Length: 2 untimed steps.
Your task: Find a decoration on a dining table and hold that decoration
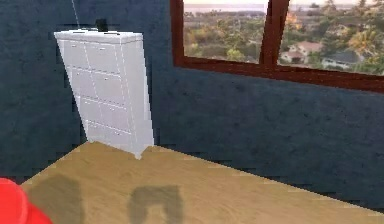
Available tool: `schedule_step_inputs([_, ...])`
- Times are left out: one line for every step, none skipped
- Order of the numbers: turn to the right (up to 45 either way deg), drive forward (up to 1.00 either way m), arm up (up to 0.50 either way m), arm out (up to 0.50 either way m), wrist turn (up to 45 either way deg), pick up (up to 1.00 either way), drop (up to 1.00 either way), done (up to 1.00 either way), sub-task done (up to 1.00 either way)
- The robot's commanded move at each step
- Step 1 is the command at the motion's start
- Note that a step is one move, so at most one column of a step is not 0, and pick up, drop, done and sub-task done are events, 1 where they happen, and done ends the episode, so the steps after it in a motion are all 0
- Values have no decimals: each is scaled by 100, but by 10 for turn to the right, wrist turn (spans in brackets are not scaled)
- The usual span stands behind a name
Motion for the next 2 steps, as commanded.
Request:
schedule_step_inputs([-60,0,0,0,0,0,0,0,0])
schedule_step_inputs([-30,0,0,0,0,0,0,0,0])
